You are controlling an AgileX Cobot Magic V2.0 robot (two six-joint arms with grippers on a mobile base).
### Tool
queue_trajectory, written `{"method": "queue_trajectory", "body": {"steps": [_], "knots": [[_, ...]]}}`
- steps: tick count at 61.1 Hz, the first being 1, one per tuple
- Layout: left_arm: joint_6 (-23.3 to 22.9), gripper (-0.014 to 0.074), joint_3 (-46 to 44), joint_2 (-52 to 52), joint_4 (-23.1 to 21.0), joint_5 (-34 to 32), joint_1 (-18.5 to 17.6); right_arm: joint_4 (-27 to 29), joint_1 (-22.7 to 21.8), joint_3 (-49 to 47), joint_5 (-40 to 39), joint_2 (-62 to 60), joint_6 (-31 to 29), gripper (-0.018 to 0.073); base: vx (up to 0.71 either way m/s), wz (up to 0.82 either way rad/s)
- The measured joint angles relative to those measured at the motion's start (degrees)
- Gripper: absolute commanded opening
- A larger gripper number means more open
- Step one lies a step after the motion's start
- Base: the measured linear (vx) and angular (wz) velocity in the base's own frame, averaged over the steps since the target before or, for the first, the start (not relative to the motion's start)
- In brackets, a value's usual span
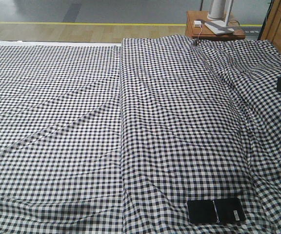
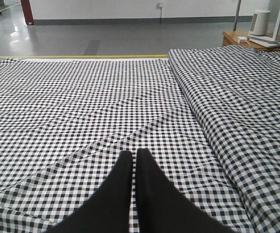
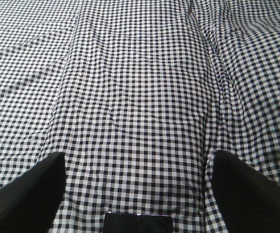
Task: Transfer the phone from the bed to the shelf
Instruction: 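Lower the right gripper toward the black phone on the bed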
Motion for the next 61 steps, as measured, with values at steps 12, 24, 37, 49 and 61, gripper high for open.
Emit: {"method": "queue_trajectory", "body": {"steps": [12,24,37,49,61], "knots": [[0.0,0.0001,0.0,0.0,0.0,0.0,0.0,-0.03,-1.55,-2.09,2.66,3.23,1.3,0.0575,0.0,0.0],[0.0,0.0001,0.0,0.0,0.0,0.0,0.0,3.78,-12.01,-2.25,5.62,6.42,-4.35,0.0575,0.0,0.0],[0.0,0.0001,0.0,0.0,0.0,0.0,0.0,17.84,-25.6,-2.44,8.64,14.95,-20.17,0.0575,0.0,0.0],[0.0,0.0001,0.0,0.0,0.0,0.0,0.0,29.58,-32.07,-2.49,8.58,27.23,-33.82,0.0575,0.0,0.0],[0.0,0.0001,0.0,0.0,0.0,0.0,0.0,33.1,-34.11,-2.59,8.98,40.32,-41.66,0.0575,0.0,0.0]]}}
